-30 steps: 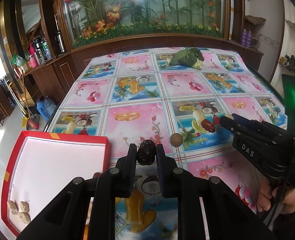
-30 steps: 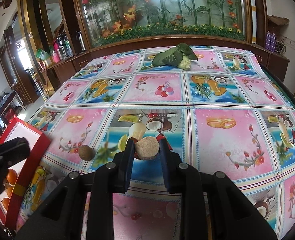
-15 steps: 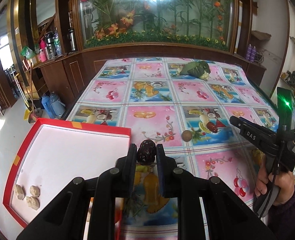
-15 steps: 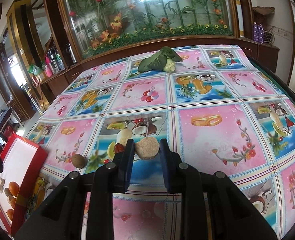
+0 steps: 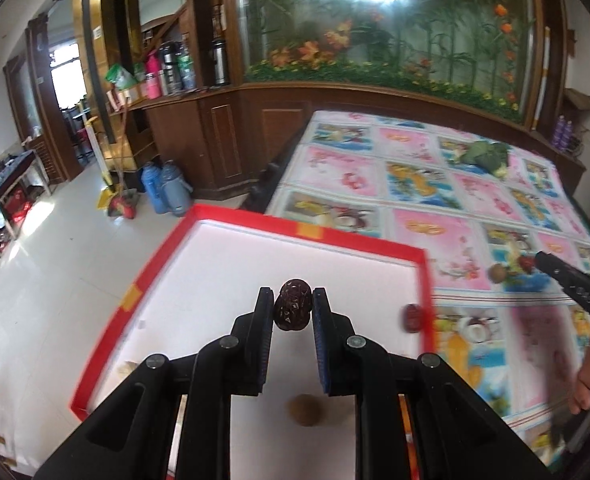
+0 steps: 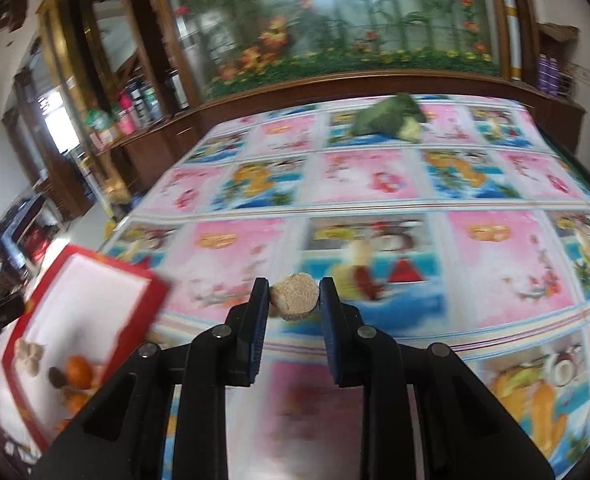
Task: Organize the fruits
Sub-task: 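Carry the date and beige piece over the white tray and open both grippers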
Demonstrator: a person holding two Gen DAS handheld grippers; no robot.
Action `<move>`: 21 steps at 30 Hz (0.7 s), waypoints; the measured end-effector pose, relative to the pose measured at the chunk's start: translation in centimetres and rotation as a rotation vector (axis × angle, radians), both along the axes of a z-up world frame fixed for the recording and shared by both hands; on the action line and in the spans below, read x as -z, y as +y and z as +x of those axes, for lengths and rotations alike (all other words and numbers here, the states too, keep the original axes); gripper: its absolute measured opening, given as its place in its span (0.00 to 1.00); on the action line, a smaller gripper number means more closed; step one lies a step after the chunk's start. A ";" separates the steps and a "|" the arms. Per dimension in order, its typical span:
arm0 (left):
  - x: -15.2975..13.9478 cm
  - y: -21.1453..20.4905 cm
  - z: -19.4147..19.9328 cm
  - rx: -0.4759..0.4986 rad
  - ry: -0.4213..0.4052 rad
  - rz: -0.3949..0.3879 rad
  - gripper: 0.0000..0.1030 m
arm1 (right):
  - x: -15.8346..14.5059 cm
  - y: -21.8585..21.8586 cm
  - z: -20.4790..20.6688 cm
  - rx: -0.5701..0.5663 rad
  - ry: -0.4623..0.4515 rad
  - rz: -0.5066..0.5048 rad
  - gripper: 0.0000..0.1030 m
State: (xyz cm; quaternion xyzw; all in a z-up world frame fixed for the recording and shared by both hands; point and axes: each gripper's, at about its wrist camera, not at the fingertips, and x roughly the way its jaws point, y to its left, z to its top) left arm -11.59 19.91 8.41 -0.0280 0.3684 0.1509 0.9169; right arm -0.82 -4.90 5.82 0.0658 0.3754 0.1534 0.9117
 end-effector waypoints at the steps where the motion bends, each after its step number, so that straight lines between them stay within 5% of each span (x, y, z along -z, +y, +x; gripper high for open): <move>1: 0.2 0.8 0.1 -0.018 0.010 0.015 0.17 | -0.3 1.4 -0.1 -0.031 0.004 -0.001 0.27; 10: 2.4 4.6 0.5 -0.103 0.070 0.074 0.17 | -1.9 13.9 -1.1 -0.297 0.073 -0.051 0.27; 21: 3.3 6.0 1.4 -0.086 0.094 0.064 0.17 | 0.0 18.3 -0.6 -0.309 0.123 -0.130 0.27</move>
